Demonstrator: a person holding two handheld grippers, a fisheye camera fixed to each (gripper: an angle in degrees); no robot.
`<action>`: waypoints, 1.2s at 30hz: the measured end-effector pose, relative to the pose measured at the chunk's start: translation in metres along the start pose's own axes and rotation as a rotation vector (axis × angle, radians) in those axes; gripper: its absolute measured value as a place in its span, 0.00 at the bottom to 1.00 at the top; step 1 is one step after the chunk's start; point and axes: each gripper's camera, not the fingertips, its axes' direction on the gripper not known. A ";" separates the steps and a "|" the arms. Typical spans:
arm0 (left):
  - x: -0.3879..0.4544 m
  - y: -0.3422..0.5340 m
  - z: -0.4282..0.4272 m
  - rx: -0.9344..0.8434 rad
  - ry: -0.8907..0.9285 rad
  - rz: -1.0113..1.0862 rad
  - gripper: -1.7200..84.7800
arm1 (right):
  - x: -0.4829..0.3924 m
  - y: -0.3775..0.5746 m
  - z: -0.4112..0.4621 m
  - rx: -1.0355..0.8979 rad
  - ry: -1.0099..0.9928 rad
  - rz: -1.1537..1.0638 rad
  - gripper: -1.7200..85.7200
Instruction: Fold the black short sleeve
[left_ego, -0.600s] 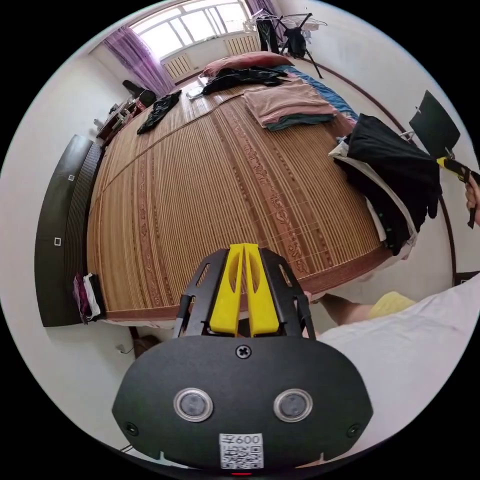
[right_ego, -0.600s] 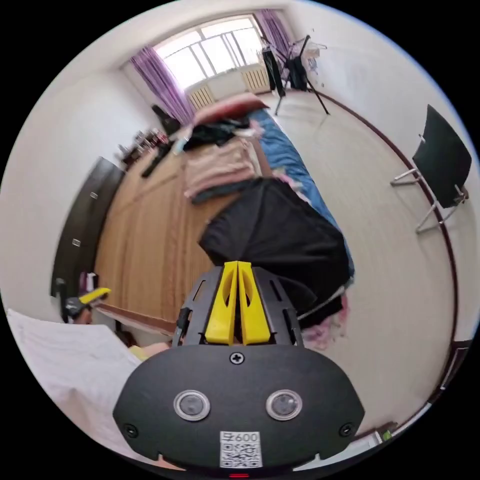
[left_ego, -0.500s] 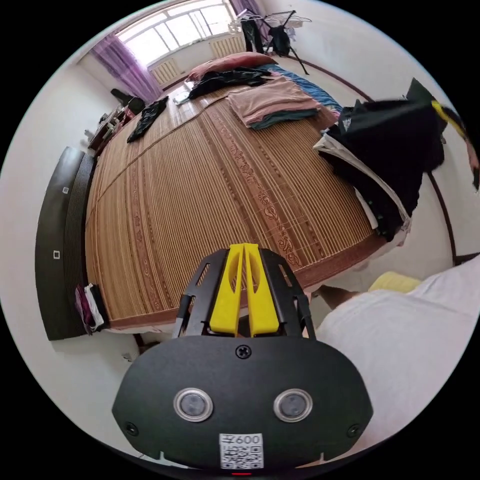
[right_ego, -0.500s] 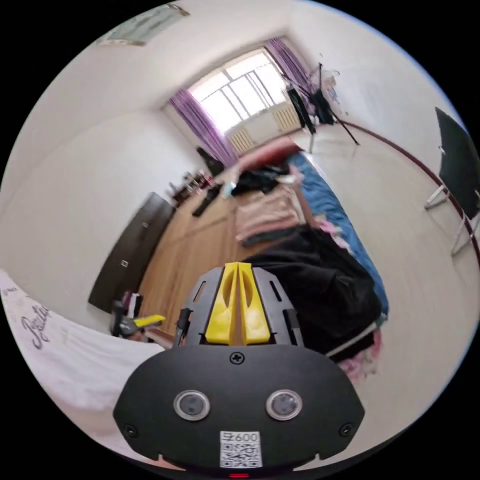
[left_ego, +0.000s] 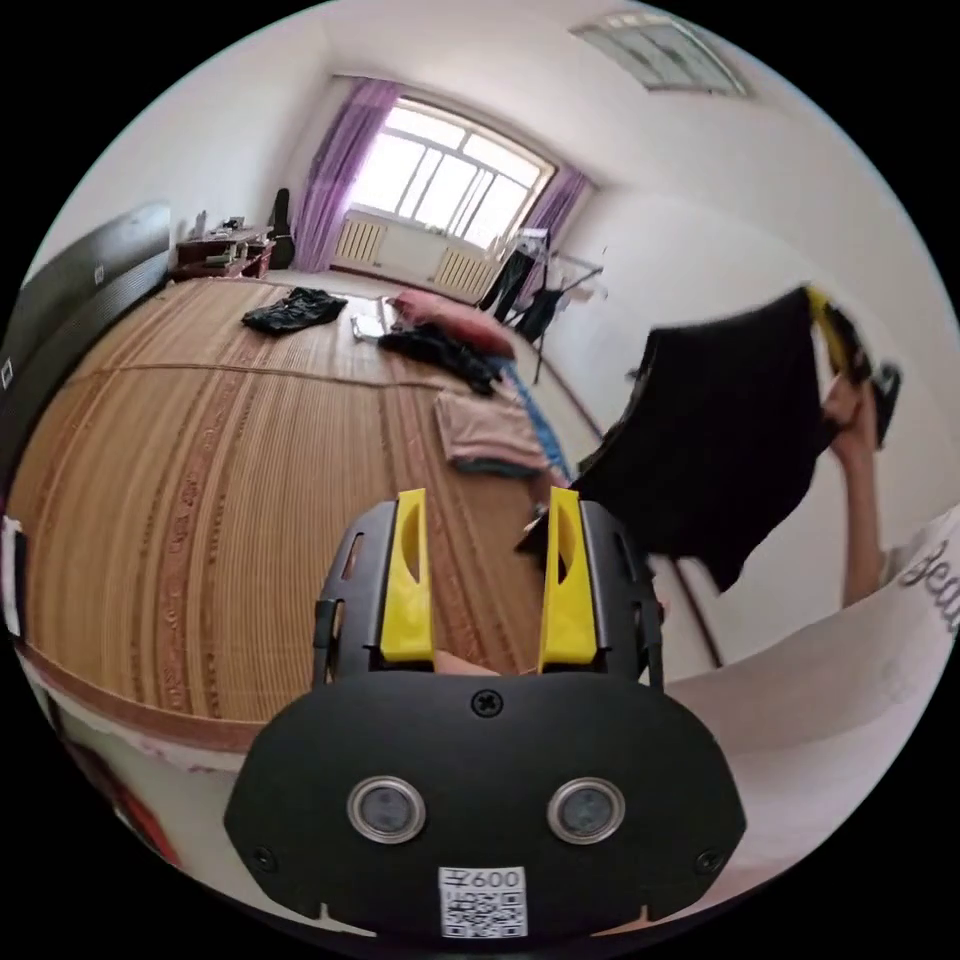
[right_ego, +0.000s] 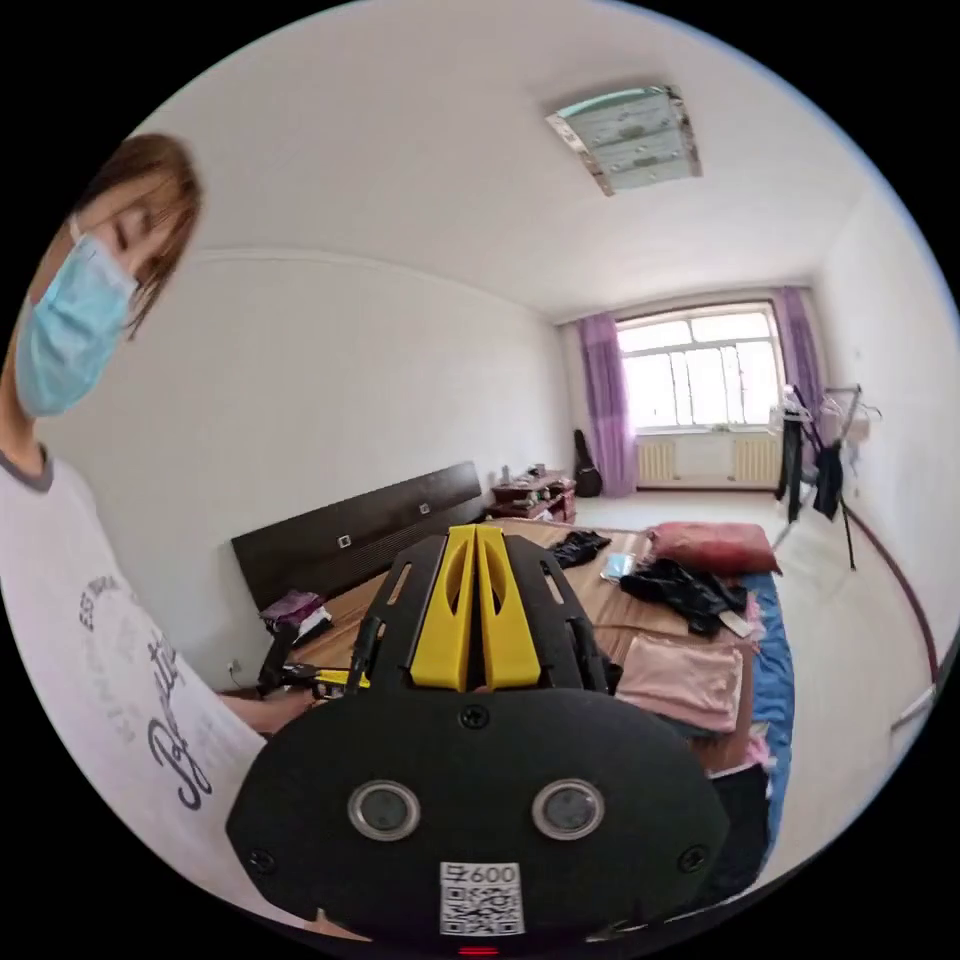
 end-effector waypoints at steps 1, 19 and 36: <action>-0.004 -0.018 -0.043 0.074 0.066 0.014 0.22 | -0.024 0.014 0.023 -0.044 0.164 -0.087 0.01; 0.066 -0.029 -0.390 0.206 -0.284 -0.374 0.18 | 0.035 0.291 0.334 -0.541 -0.046 -0.029 0.01; 0.138 -0.160 -0.350 -0.167 0.057 -0.363 0.19 | 0.246 0.516 0.470 -0.824 -0.038 -0.031 0.01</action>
